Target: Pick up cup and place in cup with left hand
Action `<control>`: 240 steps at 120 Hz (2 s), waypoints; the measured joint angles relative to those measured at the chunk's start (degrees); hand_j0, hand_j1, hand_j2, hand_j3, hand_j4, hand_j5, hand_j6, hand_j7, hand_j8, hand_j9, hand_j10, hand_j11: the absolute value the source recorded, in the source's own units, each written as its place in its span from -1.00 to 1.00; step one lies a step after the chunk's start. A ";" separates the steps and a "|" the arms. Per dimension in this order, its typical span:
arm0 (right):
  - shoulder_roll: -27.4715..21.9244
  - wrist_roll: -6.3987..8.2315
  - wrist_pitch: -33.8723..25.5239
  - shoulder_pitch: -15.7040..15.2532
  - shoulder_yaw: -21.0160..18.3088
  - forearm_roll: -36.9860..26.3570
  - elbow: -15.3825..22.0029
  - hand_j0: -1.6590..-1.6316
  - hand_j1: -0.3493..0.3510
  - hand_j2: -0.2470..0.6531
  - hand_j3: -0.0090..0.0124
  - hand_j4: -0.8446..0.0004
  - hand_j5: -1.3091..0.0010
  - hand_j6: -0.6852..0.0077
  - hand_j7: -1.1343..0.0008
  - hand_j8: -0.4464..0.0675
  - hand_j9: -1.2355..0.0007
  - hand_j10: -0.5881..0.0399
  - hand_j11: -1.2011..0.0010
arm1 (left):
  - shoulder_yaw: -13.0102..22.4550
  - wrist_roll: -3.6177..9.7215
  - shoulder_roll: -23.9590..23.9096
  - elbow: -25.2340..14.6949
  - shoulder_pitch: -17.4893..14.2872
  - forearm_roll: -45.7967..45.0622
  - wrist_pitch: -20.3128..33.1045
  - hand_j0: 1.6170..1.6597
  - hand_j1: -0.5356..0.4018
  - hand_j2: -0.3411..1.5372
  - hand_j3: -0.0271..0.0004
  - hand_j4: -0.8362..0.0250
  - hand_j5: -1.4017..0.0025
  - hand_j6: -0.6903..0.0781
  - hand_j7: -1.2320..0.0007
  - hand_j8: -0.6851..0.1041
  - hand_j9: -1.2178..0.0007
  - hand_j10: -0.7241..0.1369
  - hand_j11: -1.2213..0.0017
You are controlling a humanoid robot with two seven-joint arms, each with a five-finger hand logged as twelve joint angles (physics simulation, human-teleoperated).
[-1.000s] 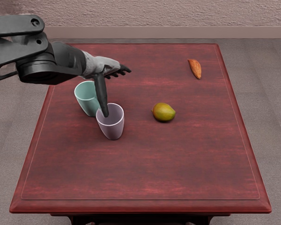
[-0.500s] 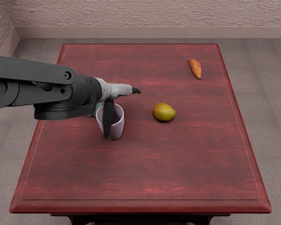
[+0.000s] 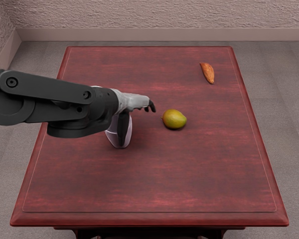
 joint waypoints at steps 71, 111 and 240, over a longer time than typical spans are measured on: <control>0.00 0.00 0.00 0.00 0.00 0.00 0.00 -0.93 -1.00 -0.45 -0.16 1.00 1.00 0.98 1.00 0.74 1.00 0.87 1.00 | 2.15 1.26 -0.82 0.61 0.81 2.63 2.90 0.92 0.09 -0.57 0.97 0.22 0.42 -0.01 0.35 -0.05 0.34 -0.04 0.34; 0.00 0.00 0.00 0.00 0.00 0.00 0.00 -0.93 -1.00 -0.45 -0.16 1.00 1.00 0.98 1.00 0.74 1.00 0.87 1.00 | 2.56 3.12 -1.27 0.79 0.73 3.02 3.18 0.92 -0.11 -0.54 0.97 0.09 0.31 -0.16 0.22 -0.20 0.21 -0.17 0.21; 0.00 0.00 0.00 0.00 0.00 0.00 0.00 -0.93 -1.00 -0.45 -0.16 1.00 1.00 0.98 1.00 0.74 1.00 0.87 1.00 | 0.17 3.44 -1.20 -0.43 -10.70 -2.93 -5.05 0.88 -0.14 -0.53 0.97 -0.08 0.16 -0.35 0.05 -0.26 0.03 -0.13 0.04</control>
